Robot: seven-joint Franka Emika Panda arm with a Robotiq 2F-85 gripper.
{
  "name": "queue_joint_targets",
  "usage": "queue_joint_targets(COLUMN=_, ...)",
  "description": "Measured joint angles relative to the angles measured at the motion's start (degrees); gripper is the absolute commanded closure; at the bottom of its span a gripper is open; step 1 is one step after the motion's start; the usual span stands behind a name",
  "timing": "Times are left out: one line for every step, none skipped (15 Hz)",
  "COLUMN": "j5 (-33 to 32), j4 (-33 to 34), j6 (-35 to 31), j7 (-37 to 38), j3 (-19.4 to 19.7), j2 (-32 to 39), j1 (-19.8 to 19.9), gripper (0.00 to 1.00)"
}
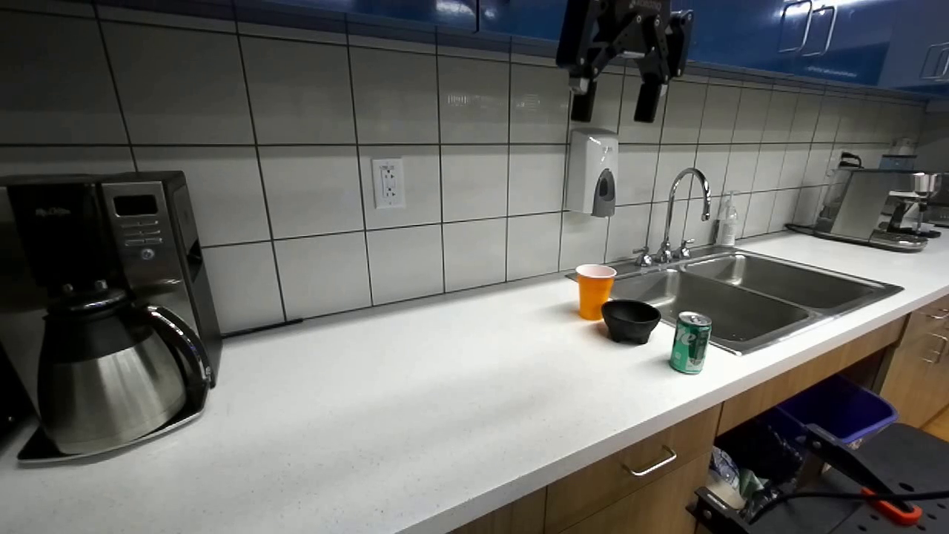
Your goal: Pick up the green can and put it in the black bowl
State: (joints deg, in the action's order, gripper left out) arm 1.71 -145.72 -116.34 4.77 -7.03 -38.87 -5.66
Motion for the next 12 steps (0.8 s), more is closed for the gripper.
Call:
queue_joint_targets(j5=-0.04, j4=-0.96, j6=-1.63, j7=-0.46, j3=0.57, j2=0.00, j1=0.01, gripper=0.00)
queue_joint_targets(j5=-0.05, j4=-1.89, j6=-3.07, j7=-1.01, j3=1.21, j2=0.00, j1=0.02, gripper=0.00)
queue_joint_targets(j5=-0.07, j4=-2.81, j6=-4.50, j7=-1.61, j3=1.88, j2=0.03, j1=0.04, gripper=0.00)
queue_joint_targets(j5=-0.13, j4=-3.76, j6=-5.95, j7=-2.16, j3=2.62, j2=0.06, j1=0.08, gripper=0.00)
queue_joint_targets(j5=-0.23, j4=-4.62, j6=-7.27, j7=-2.70, j3=3.31, j2=0.14, j1=0.13, gripper=0.00)
queue_joint_targets(j5=-0.28, j4=-5.44, j6=-8.54, j7=-3.36, j3=4.05, j2=0.31, j1=0.26, gripper=0.00)
queue_joint_targets(j5=-0.39, j4=-6.14, j6=-9.79, j7=-3.93, j3=4.74, j2=0.58, j1=0.38, gripper=0.00)
queue_joint_targets(j5=-0.59, j4=-6.75, j6=-10.97, j7=-4.30, j3=5.38, j2=0.91, j1=0.55, gripper=0.00)
queue_joint_targets(j5=-0.80, j4=-7.26, j6=-11.93, j7=-4.67, j3=5.94, j2=1.26, j1=0.78, gripper=0.00)
queue_joint_targets(j5=-1.04, j4=-7.61, j6=-12.55, j7=-4.99, j3=6.42, j2=1.57, j1=1.08, gripper=0.00)
queue_joint_targets(j5=-1.26, j4=-7.90, j6=-13.08, j7=-5.26, j3=6.81, j2=1.82, j1=1.44, gripper=0.00)
queue_joint_targets(j5=-1.59, j4=-8.17, j6=-13.63, j7=-5.50, j3=7.17, j2=2.09, j1=1.84, gripper=0.00)
